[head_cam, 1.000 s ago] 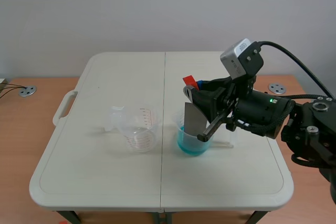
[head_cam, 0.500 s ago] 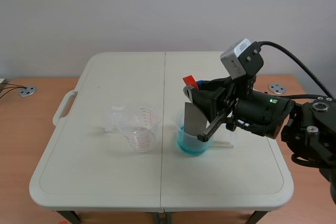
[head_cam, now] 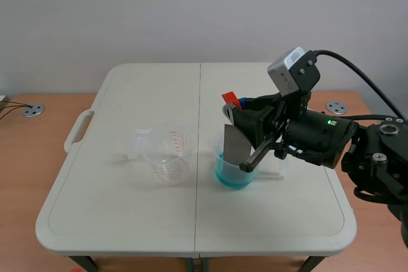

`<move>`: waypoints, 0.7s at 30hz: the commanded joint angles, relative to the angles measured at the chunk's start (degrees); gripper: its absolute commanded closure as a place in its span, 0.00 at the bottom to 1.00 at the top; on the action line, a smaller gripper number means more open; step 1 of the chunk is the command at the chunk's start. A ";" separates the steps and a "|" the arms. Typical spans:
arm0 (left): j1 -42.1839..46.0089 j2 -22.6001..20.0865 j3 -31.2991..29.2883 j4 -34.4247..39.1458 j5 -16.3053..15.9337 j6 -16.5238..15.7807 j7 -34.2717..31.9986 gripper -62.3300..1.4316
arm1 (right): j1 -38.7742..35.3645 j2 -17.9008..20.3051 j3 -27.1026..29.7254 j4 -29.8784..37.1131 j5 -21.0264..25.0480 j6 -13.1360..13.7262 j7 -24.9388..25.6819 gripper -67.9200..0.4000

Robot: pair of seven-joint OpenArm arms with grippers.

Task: Hold the metal plate by the orange handle, dip it into the blue solution, take it out and point at it, then put the plate back in the beaker on the left.
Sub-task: 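Hold the plate still in the solution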

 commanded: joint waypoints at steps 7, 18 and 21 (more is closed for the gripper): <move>0.61 0.28 -0.07 0.24 -0.20 -0.09 -0.28 0.96 | 0.98 0.50 0.59 0.07 0.37 0.04 2.32 0.98; 0.00 0.26 -0.07 0.22 -0.17 -0.09 0.13 0.96 | 0.94 0.50 3.08 1.03 0.37 1.16 2.64 0.98; -0.22 0.26 -0.07 0.24 -0.17 -0.09 0.68 0.96 | 0.94 0.50 3.72 2.25 0.37 1.18 2.62 0.98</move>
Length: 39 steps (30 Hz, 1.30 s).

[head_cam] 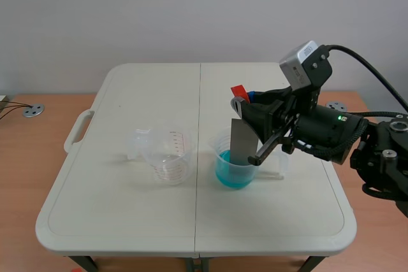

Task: Hold the metal plate by the orange handle, dip it into the blue solution, take it out and point at it, then put the plate back in the beaker on the left.
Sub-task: 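Hold the plate still in the solution, then raise the plate and point at it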

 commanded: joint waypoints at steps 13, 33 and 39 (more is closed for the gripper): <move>0.07 0.26 -0.07 0.24 -0.20 -0.11 -0.26 0.96 | 0.81 0.46 4.70 8.41 0.87 1.57 -1.75 0.98; 0.24 -5.75 -22.67 6.29 2.84 -0.11 0.44 0.96 | 0.81 0.44 5.68 17.49 1.33 2.16 -6.25 0.98; 0.24 -7.72 -31.12 9.81 2.01 -0.11 0.31 0.96 | 0.81 0.44 5.68 20.02 2.03 2.16 -7.41 0.98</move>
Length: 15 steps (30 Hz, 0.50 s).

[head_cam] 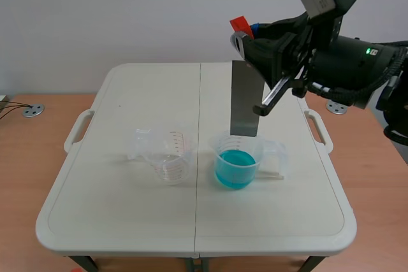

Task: Hold the metal plate by the orange handle, dip it into the blue solution, take it out and point at it, then put the plate back in the beaker on the left.
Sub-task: 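Raise the plate and point at it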

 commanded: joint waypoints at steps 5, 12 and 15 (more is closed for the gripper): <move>0.48 0.00 -7.04 7.15 -5.44 0.11 -3.30 0.96 | 0.81 0.44 0.55 3.41 4.15 0.63 -2.86 0.98; 0.26 -0.02 -9.77 15.61 -10.88 -0.66 -9.20 0.96 | 0.81 0.44 0.55 6.93 7.76 0.63 -7.58 0.98; -1.55 -0.02 -9.57 18.32 -11.69 -6.05 -11.26 0.96 | 0.83 0.44 0.55 8.22 9.27 0.63 -9.38 0.98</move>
